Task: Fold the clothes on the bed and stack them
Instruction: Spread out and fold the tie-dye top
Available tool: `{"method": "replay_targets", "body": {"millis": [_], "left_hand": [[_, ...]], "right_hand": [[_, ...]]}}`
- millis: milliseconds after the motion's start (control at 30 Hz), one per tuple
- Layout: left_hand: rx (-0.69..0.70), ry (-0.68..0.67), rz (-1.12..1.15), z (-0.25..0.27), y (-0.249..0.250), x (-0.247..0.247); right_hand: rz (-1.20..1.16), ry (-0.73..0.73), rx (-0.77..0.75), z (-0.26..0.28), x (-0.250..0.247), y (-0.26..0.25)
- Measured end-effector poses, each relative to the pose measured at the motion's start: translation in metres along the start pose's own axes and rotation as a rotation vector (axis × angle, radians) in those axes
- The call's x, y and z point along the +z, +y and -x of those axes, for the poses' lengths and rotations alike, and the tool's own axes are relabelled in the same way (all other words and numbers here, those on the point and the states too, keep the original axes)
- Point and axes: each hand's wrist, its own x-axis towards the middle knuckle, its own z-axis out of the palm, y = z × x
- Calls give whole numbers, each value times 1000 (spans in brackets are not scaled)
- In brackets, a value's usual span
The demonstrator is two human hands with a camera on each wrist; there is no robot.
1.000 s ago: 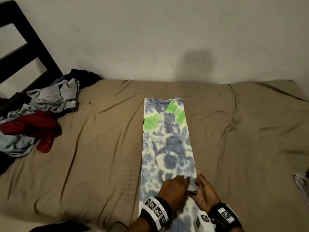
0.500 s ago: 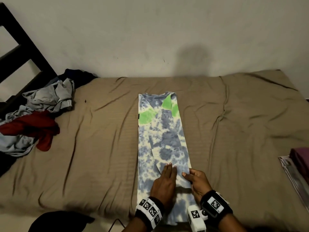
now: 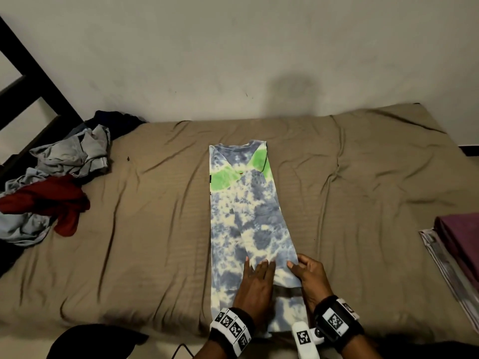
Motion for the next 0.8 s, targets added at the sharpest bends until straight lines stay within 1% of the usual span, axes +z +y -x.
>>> {"method": "replay_targets", "body": {"millis": [67,100,133,233,267,300,367,433,500,533,600,633,667,767,800], "left_hand": [[-28,44,88,3,-6,0],[-45,79,74,6,-9,0],[-58,74,62,8,-12,1],[-31,-68,-6,8,-15,-2],[-24,-118,-4,7,-18,-1],[-12,-197,1,7,-19,-6],[13,-255,-15,5,-18,-19],[-48,-280,-52,-9,-16,-46],[-74,-202,-57,-35,-24,-63],[-72,-151,-52,-53,-29,-70],[-2,-82,-27,-99,-45,-76],[34,-93,-44,-124,-54,-76],[57,-118,-87,-152,-65,-74],[97,-145,-242,-234,-103,-68],[114,-157,-301,-254,-115,-65]], "right_hand": [[75,-35,-57,2,1,-2],[110,-37,-72,0,2,-1],[132,-32,-62,0,3,2],[152,29,31,1,-1,17],[162,35,37,3,-1,18],[184,35,35,6,0,18],[232,37,10,10,1,16],[308,58,-1,12,2,18],[412,96,31,12,1,29],[441,85,57,8,-4,41],[458,59,110,0,-13,59],[484,60,128,-2,-14,61],[506,51,142,0,-10,51],[619,27,164,-4,-6,34],[653,1,182,-4,-4,29]]}}
